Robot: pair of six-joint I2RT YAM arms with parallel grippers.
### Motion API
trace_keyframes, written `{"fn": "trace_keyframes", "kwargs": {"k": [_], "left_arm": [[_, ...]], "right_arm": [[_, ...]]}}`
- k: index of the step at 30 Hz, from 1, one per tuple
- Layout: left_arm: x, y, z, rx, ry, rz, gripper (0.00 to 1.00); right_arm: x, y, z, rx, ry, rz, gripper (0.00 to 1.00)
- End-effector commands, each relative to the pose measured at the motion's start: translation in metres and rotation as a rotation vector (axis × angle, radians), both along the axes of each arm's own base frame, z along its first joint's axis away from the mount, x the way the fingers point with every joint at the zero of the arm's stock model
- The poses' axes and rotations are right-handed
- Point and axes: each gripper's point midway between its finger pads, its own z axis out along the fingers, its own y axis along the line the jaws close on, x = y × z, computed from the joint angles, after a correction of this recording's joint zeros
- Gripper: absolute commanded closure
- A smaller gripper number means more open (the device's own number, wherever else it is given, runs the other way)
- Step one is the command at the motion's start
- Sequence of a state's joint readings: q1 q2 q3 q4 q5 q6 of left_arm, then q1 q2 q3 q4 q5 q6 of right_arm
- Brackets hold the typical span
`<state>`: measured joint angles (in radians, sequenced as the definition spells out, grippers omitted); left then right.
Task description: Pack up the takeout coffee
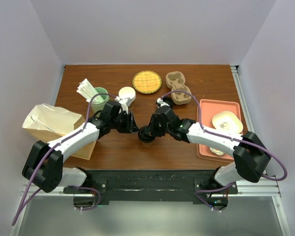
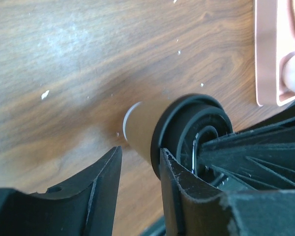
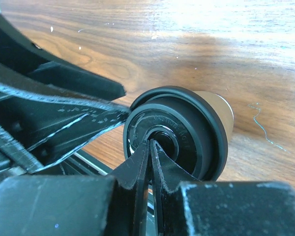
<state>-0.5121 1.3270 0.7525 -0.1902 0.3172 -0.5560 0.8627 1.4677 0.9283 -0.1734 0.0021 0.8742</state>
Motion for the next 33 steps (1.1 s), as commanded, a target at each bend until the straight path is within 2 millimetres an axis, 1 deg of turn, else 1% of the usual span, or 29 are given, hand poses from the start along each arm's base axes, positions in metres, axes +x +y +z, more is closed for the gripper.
{"fn": "trace_keyframes", "kwargs": {"k": [1,4,5,6,8,11,13,19,22,27,28,31,33], "left_arm": [[0.006,0.002,0.029,0.044,-0.01,-0.015,0.58],[0.003,0.007,0.034,0.063,-0.022,-0.018,0.58],[-0.002,0.009,0.028,0.07,-0.011,-0.019,0.58],[-0.004,0.01,0.028,0.067,-0.011,-0.018,0.59],[-0.01,0.01,0.021,0.059,0.006,-0.03,0.59],[-0.015,0.007,0.017,0.031,0.022,-0.04,0.63],[-0.017,0.006,0.014,0.026,0.03,-0.042,0.64],[-0.015,0.001,0.005,0.01,0.039,-0.047,0.62],[-0.013,-0.001,0.009,0.001,0.034,-0.045,0.62],[-0.007,0.002,0.024,0.003,-0.011,-0.027,0.62],[-0.008,0.001,0.024,-0.004,-0.011,-0.027,0.62],[-0.011,-0.001,0.016,-0.018,0.013,-0.031,0.62],[-0.015,0.0,0.006,-0.013,0.034,-0.035,0.63]], "right_arm": [[-0.022,-0.044,-0.058,-0.258,0.135,-0.007,0.9],[-0.023,-0.044,-0.058,-0.256,0.137,-0.007,0.9],[-0.024,-0.046,-0.059,-0.259,0.139,-0.01,0.9],[-0.024,-0.047,-0.06,-0.26,0.14,-0.012,0.9],[-0.025,-0.048,-0.06,-0.259,0.141,-0.015,0.9],[-0.026,-0.049,-0.063,-0.261,0.148,-0.016,0.9],[-0.026,-0.048,-0.063,-0.26,0.149,-0.014,0.9],[-0.025,-0.045,-0.063,-0.256,0.151,-0.011,0.9],[-0.024,-0.045,-0.063,-0.259,0.151,-0.011,0.9],[-0.025,-0.045,-0.064,-0.258,0.153,-0.009,0.9],[-0.025,-0.045,-0.063,-0.257,0.15,-0.01,0.91],[-0.026,-0.046,-0.063,-0.255,0.153,-0.013,0.9],[-0.026,-0.046,-0.065,-0.254,0.155,-0.013,0.9]]}}
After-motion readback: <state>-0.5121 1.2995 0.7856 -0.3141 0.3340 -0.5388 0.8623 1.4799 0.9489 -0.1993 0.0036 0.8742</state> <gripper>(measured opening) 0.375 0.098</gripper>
